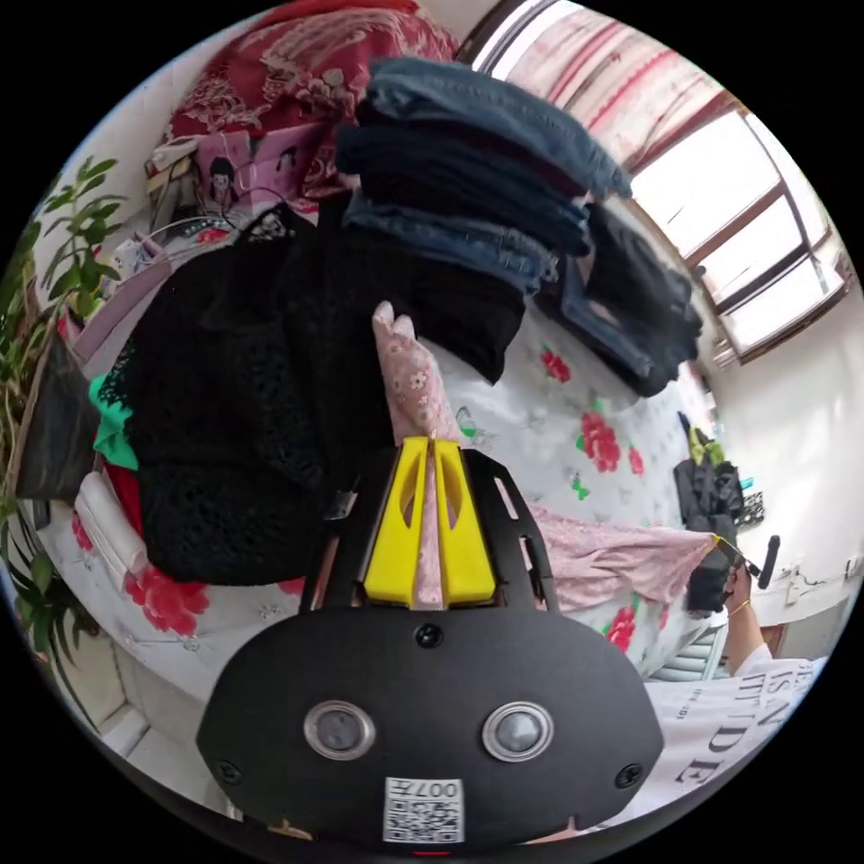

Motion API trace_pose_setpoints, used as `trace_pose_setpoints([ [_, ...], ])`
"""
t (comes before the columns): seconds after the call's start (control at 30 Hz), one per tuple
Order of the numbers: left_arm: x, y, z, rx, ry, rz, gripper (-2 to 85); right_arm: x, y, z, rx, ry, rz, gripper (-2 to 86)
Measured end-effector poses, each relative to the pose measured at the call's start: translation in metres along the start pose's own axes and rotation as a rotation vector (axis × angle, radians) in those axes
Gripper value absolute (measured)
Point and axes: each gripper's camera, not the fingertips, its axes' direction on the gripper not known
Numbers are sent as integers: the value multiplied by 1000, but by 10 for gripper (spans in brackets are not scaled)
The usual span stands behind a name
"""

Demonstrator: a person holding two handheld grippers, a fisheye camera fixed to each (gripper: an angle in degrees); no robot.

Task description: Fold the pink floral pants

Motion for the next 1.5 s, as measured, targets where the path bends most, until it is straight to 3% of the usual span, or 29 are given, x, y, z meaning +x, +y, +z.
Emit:
trace_pose_setpoints([
  [0.07,-7,10,-34,71,57,-11,-8,9,5,-77,227,-65,-12,-2],
  [0.17,-10,40,-90,191,123,18,-9,15,34,-156,445,-12,-37,-2],
  [0.27,-7,81,-136,310,123,94,-7,37,82,-194,551,25,2,-2],
  [0.37,-13,127,-150,309,42,136,-1,69,133,-182,482,-19,71,-2],
  [0.43,-33,154,-138,230,-35,17,16,88,162,-154,363,-41,144,-2],
  [0.5,-70,188,-117,66,16,-143,58,101,191,-121,228,-34,192,-2],
  [0.63,-111,229,-98,11,185,-368,92,131,242,-72,83,-101,349,1],
  [0.9,-128,194,-57,-79,118,-463,105,186,231,-95,88,-158,407,65],
  [1.1,-142,170,-50,-147,-1,-555,57,250,258,-88,114,-369,732,108],
  [1.23,-152,168,-54,-152,-4,-557,49,272,270,-57,84,-553,876,96],
  [1.4,-169,164,-53,-107,91,-609,18,284,248,-52,78,-579,885,37],
  [1.5,-182,155,-50,-84,200,-666,-5,292,220,-75,169,-620,865,13],
])
